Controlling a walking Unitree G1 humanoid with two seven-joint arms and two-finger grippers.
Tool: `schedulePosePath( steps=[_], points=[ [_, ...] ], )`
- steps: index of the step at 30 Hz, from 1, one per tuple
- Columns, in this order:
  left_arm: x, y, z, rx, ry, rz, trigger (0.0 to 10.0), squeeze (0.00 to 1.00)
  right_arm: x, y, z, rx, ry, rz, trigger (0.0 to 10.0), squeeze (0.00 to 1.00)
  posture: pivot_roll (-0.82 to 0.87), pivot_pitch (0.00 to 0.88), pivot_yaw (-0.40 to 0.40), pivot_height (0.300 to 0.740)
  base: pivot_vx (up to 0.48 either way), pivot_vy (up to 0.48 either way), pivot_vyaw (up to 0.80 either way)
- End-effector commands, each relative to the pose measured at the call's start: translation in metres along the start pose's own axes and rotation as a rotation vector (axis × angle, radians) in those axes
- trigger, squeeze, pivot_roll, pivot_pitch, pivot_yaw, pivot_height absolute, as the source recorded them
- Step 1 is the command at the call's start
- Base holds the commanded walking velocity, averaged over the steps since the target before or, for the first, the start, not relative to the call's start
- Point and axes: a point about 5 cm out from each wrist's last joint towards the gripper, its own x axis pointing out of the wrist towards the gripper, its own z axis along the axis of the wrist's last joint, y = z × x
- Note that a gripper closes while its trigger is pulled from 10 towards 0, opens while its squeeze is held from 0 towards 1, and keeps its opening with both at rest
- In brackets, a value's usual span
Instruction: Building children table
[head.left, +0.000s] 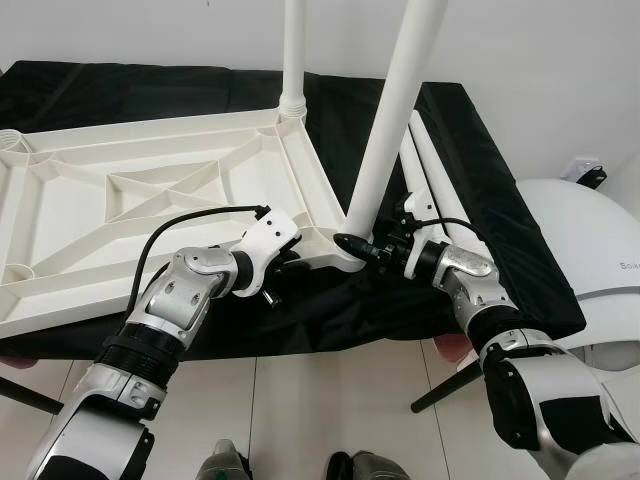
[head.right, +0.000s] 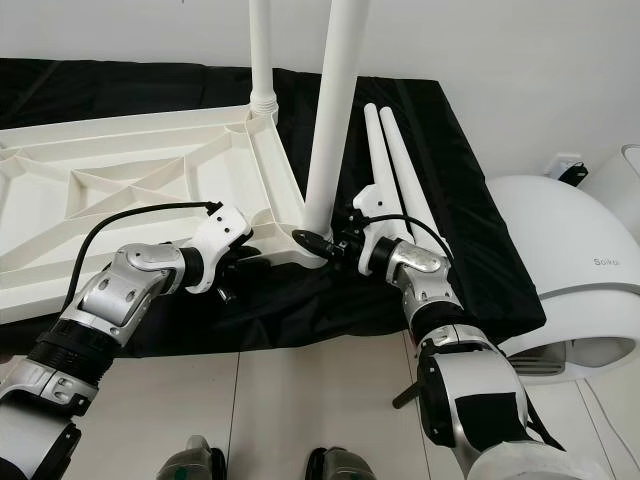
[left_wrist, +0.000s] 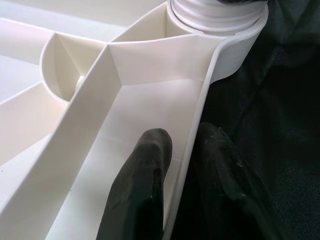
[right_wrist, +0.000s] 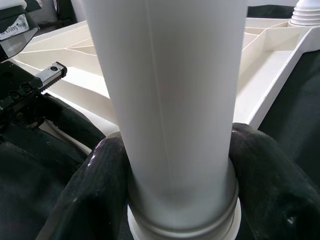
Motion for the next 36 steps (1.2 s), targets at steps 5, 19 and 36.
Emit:
schedulePosePath(
  steps=[5,19,36],
  points=[
    [-0.002,-0.003,0.001,0.004,0.002,-0.047,10.0,0.00,-0.002,0.001,-0.001,0.031,-0.053,-0.030,0.0,0.00,0.03,0.078,-0.029,0.740,0.000,0.000,0.00],
    [-0.002,-0.004,-0.001,0.006,0.005,-0.043,10.0,0.00,-0.006,0.011,-0.002,-0.008,-0.140,-0.179,0.0,0.00,0.03,0.066,-0.038,0.740,0.000,0.000,0.00],
    [0.000,-0.006,-0.002,0.002,0.004,-0.046,10.0,0.00,-0.005,0.038,-0.009,0.047,-0.184,-0.487,0.0,0.00,0.03,0.049,-0.048,0.740,0.000,0.000,0.00]
  ],
)
